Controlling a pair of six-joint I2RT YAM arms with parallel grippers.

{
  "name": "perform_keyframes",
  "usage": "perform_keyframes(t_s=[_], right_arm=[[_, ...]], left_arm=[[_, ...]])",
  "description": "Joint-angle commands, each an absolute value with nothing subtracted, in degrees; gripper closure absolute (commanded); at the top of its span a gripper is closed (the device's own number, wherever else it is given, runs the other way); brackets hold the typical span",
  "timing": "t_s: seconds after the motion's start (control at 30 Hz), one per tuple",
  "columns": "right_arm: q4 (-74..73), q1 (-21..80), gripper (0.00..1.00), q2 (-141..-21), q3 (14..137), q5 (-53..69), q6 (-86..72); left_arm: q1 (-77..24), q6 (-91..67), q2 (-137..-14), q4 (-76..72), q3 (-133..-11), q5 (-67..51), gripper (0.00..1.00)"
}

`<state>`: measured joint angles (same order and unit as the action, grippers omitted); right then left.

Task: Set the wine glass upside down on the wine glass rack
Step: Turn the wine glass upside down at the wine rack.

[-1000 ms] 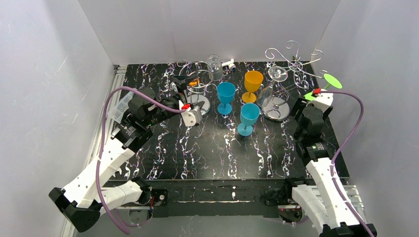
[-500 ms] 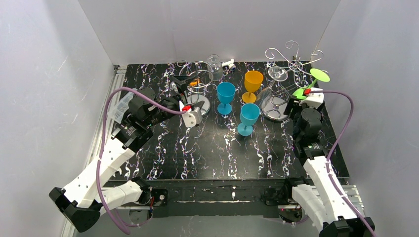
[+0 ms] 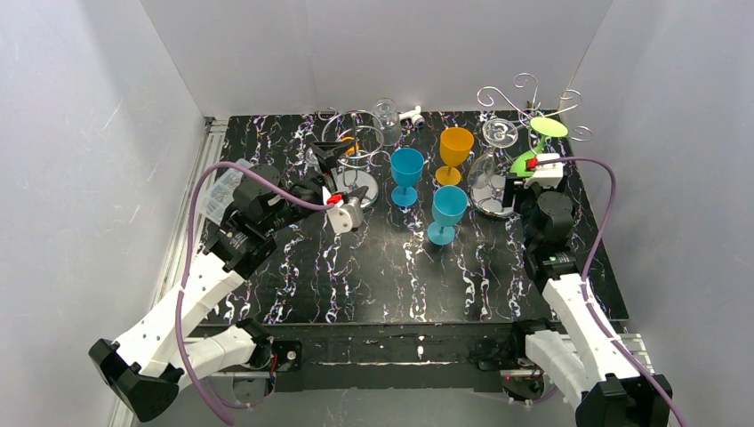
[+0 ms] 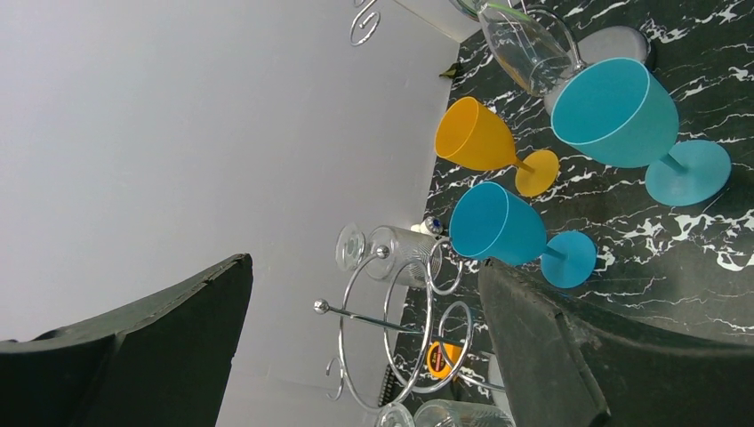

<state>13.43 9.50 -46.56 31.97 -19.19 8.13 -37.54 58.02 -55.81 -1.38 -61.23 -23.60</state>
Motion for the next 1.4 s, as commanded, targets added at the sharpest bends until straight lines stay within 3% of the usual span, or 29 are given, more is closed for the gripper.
perform_keyframes(t_s=[0.0, 0.63, 1.37], right_arm=[[19.2, 9.5, 0.73, -46.9, 33.3, -14.8, 12.3], [11.4, 9.6, 0.78, -39.6, 32.9, -9.6, 11.9], [2.5, 9.6, 0.77, -30.8, 29.7, -19.0, 10.4]], left_arm=[[-37.2, 56.0, -53.5, -3.4, -59.7, -25.8, 0.02], [-37.2, 56.7, -54.2, -3.8, -59.5, -25.6, 0.02], [-37.1, 57.1, -55.6, -3.5, -60.8, -25.3, 0.02]])
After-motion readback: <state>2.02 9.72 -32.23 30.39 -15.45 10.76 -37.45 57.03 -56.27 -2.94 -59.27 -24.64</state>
